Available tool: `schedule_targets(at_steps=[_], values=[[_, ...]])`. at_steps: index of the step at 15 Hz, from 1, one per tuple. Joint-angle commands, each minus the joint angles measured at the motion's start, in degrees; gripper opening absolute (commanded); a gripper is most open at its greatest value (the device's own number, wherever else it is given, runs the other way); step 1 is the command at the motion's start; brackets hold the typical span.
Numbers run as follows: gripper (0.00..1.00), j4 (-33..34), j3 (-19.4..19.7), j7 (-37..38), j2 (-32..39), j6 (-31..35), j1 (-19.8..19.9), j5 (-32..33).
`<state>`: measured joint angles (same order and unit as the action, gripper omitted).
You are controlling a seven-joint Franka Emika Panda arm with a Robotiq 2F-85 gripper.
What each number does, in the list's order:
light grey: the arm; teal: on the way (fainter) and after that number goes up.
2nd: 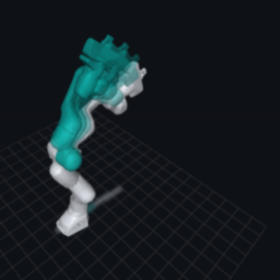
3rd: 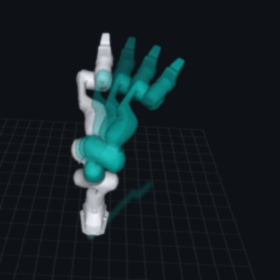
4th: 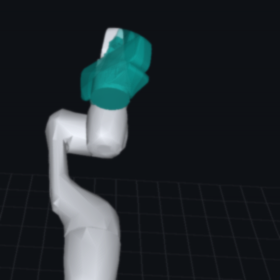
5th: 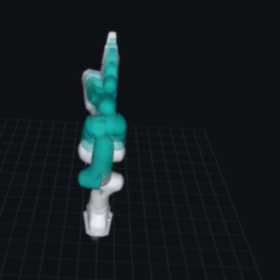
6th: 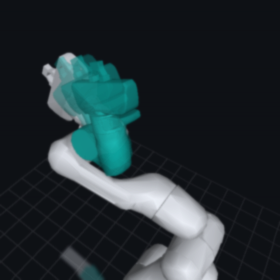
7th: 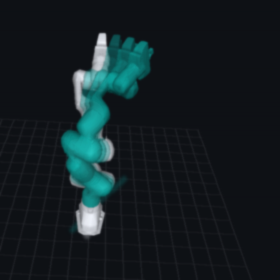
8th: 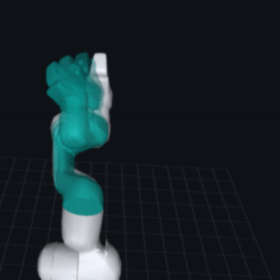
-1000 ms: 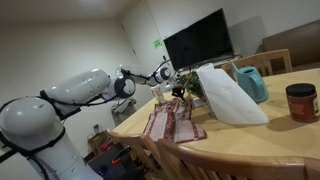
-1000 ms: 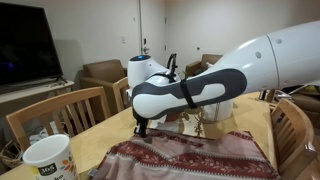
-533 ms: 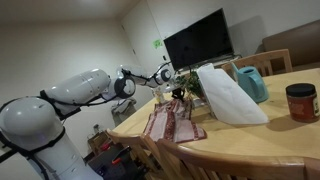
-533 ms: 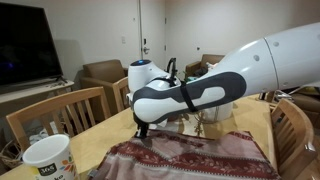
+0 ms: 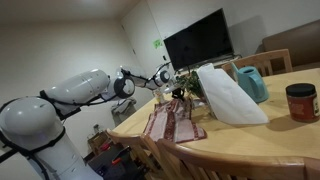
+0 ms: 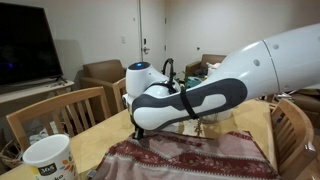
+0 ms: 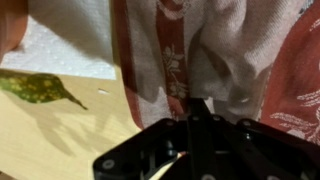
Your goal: Straighten the red cloth
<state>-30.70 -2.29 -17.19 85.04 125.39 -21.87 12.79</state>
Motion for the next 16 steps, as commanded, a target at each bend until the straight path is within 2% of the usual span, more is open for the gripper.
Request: schedule_targets(at_steps=[1,4,8,11,16], values=[[0.0,-2.88,1.1,-1.8,0.0,4.07,-0.6,1.64],[0.0,-3.47,2.21,-1.88,0.0,6.32,-0.99,2.97],[0.0,-3.85,6.59,0.6,0.01,9.28,-2.47,5.78],[0.0,-4.37,9.39,2.9,0.04,9.9,-3.29,8.37],[0.0,-4.76,11.52,5.17,0.06,9.22,-4.08,11.14]])
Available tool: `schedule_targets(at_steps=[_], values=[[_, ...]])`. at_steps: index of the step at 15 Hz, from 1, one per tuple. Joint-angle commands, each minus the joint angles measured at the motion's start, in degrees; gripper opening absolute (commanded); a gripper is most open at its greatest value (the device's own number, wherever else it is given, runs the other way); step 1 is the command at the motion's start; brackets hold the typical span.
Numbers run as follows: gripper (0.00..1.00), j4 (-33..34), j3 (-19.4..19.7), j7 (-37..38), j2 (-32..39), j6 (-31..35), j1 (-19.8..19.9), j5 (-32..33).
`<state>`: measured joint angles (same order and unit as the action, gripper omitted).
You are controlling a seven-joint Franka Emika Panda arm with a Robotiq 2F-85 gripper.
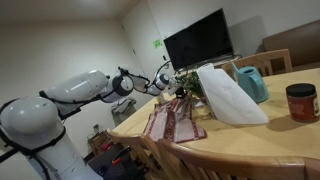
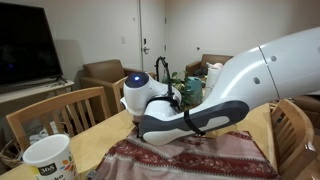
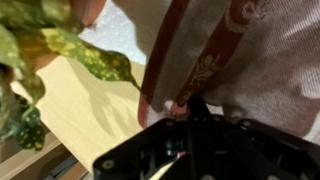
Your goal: Straighten the red cloth
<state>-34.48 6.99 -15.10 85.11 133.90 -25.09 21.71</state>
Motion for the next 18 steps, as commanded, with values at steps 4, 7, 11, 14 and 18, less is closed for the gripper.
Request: schedule_targets(at_steps=[4,7,11,14,18], values=[[0.0,-1.12,3.83,5.73,0.02,0.15,-1.44,4.12],[0.0,-1.27,3.68,5.99,0.03,0.43,-1.66,4.53],[0.0,-0.73,0.46,2.35,0.03,1.73,-1.84,2.93],[0.0,0.34,-5.61,-3.33,-0.09,3.16,-0.98,-0.87],[0.0,2.34,-6.28,-3.72,-0.23,0.59,-1.88,-2.56]])
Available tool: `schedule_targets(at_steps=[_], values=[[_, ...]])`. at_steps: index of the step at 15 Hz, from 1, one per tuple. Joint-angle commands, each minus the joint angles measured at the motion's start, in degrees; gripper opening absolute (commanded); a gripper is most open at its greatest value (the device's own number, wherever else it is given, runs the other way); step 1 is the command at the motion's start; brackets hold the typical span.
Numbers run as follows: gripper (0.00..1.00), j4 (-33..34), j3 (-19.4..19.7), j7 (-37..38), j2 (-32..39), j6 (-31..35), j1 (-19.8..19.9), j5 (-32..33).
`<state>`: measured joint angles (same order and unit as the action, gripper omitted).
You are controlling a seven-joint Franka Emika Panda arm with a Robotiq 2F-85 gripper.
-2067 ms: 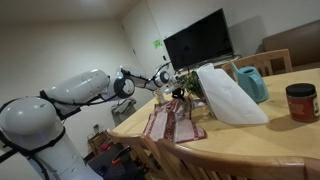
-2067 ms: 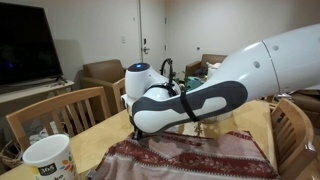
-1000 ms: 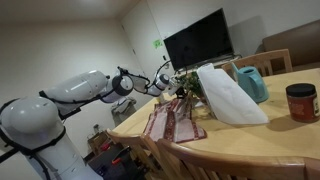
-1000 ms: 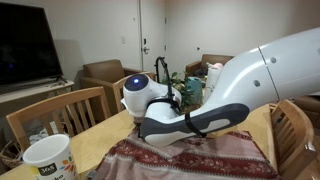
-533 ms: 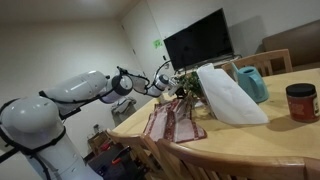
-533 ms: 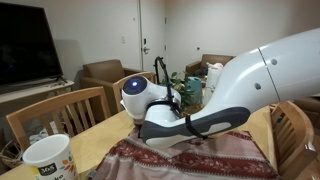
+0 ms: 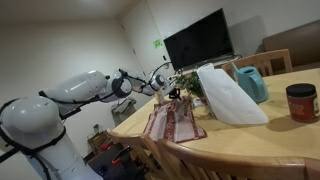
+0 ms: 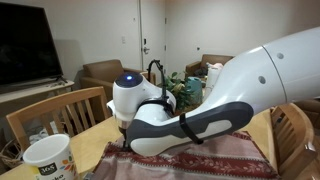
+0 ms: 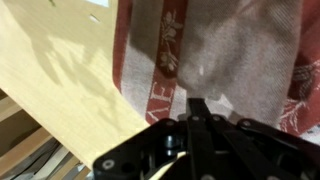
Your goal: Straighten the red cloth
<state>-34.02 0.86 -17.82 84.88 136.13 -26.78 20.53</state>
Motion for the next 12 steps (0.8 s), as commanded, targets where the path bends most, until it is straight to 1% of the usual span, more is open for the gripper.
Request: schedule_targets(at_steps=[1,3,5,9,12], values=[[0.0,2.48,0.13,-0.78,-0.01,-2.26,-0.34,-1.38],[0.0,3.63,1.22,0.17,-0.02,-3.35,-0.67,-0.93],[0.0,3.76,0.96,-0.41,-0.04,-3.4,-0.24,-1.34],[0.0,1.45,-1.31,-2.15,0.02,-1.46,1.41,-3.72],[0.0,0.16,-2.44,-3.01,0.2,-1.55,2.21,-5.27]])
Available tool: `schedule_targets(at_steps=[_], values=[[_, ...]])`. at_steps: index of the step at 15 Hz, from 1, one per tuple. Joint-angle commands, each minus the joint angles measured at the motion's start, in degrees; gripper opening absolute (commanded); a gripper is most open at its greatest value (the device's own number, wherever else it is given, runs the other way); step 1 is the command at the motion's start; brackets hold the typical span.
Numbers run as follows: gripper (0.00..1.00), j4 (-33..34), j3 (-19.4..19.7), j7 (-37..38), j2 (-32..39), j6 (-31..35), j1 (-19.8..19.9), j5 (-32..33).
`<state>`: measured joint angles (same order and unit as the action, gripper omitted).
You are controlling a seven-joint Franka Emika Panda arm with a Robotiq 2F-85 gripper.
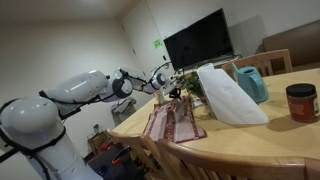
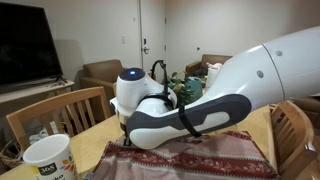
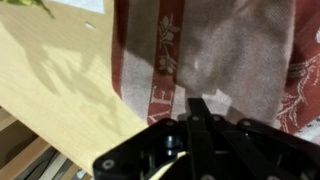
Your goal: Straighten the red cloth
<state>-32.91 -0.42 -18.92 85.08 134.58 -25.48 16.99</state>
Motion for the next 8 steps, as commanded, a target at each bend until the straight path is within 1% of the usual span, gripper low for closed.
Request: schedule_targets(at_steps=[1,8], values=[[0.0,-0.72,-1.06,-1.69,0.05,-0.37,0.95,-1.8],[0.0,1.52,1.34,0.03,0.02,-3.79,0.28,-0.45]])
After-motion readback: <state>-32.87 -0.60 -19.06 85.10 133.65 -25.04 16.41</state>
